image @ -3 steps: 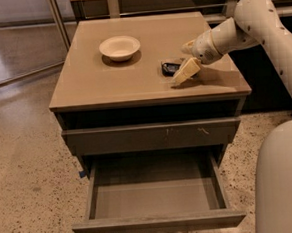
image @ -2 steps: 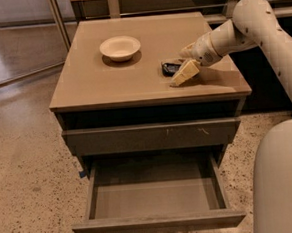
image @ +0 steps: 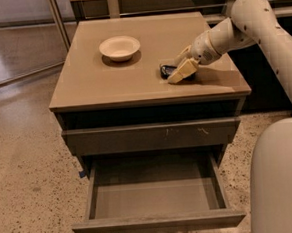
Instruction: Place rxbar blueberry into middle drawer
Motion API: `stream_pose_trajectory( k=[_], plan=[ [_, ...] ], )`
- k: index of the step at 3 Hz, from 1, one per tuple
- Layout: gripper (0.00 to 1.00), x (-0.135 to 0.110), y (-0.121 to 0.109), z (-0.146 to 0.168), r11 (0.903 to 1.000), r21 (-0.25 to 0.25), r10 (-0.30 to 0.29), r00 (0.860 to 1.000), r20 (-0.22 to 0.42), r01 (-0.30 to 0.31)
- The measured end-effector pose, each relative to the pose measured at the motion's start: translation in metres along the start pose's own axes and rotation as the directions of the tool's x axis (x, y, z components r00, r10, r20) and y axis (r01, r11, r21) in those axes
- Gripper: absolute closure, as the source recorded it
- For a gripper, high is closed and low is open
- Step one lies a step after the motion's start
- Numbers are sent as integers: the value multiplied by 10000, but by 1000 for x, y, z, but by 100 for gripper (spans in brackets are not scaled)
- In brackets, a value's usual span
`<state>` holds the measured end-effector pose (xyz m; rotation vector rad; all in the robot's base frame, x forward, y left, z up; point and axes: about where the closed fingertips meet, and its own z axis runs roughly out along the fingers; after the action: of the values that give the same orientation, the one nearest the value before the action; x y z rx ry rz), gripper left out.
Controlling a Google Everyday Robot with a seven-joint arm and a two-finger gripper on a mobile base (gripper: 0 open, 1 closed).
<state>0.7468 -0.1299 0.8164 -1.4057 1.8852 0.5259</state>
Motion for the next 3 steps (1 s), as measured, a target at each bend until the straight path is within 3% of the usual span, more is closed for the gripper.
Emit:
stream_pose_trajectory(
  k=[1,3],
  plan=[
    [95,-1,2,-1,10000,-1,0,10000,0,0],
    [100,-1,2,-1,10000,-1,0,10000,0,0]
  ],
)
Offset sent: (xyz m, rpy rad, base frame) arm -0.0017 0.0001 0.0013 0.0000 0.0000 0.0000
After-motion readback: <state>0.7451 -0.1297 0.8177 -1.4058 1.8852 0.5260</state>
